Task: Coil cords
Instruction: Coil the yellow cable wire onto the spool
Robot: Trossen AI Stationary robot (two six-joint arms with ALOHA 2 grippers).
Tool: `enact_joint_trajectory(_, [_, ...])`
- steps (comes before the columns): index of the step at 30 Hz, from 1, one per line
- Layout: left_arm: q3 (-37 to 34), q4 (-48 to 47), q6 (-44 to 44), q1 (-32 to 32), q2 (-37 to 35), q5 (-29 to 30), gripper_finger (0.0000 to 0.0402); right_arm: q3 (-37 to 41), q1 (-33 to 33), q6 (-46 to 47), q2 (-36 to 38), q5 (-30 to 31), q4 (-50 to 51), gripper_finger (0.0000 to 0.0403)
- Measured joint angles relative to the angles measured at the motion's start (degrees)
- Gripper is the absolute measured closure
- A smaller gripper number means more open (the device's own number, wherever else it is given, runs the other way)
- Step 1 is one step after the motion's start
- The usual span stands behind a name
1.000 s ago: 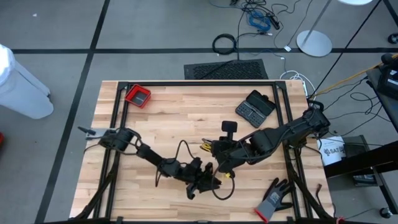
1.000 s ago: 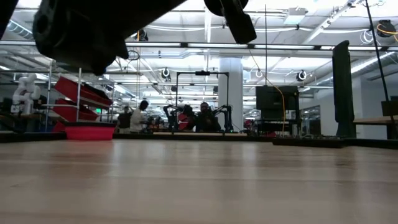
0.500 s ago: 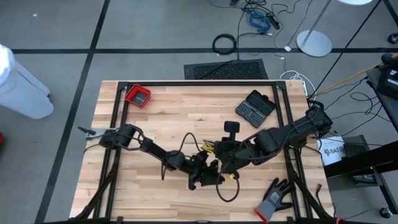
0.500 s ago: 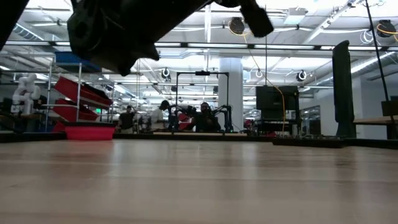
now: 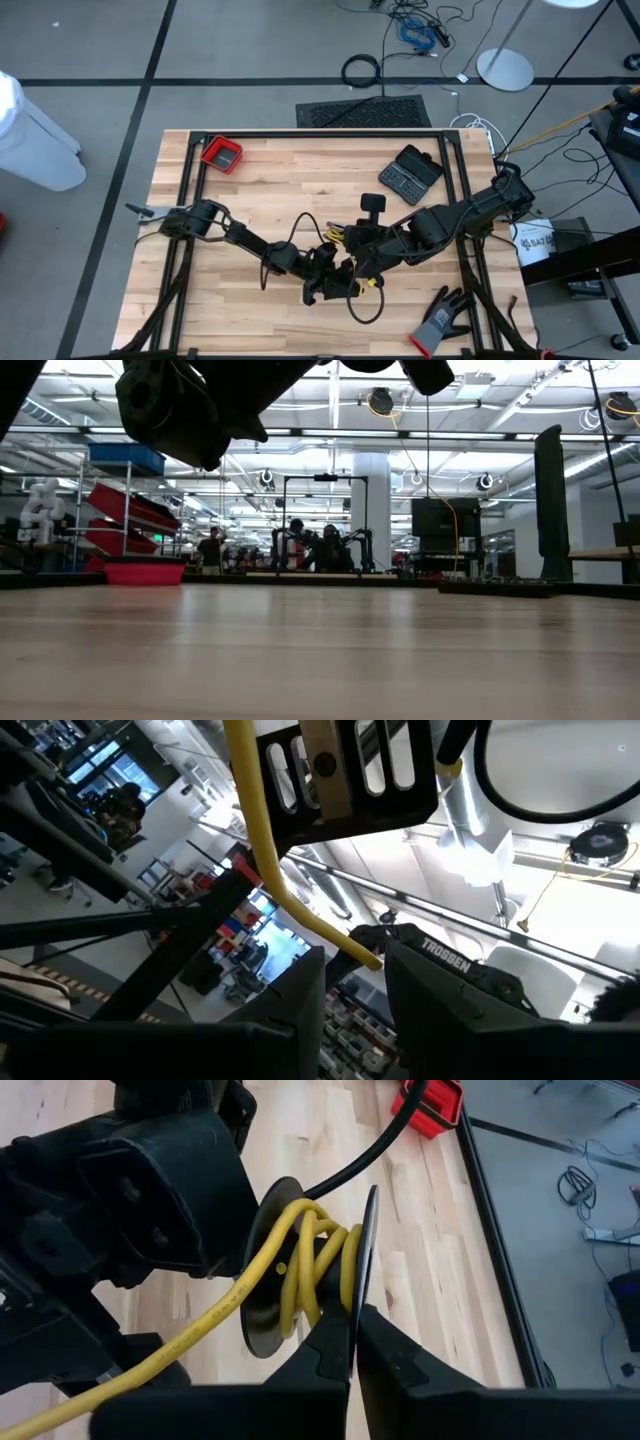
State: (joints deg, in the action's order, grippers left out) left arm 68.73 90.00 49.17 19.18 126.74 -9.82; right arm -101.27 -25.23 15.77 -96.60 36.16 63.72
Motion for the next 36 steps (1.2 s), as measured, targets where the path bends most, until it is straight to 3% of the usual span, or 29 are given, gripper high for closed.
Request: enact_joint_trajectory(36, [-0.07,-0.07,2.62,-1.55,-0.02,0.59,0.0290,0.00,-0.79,1.57,-0.02,-0.09,1.03,0.0403])
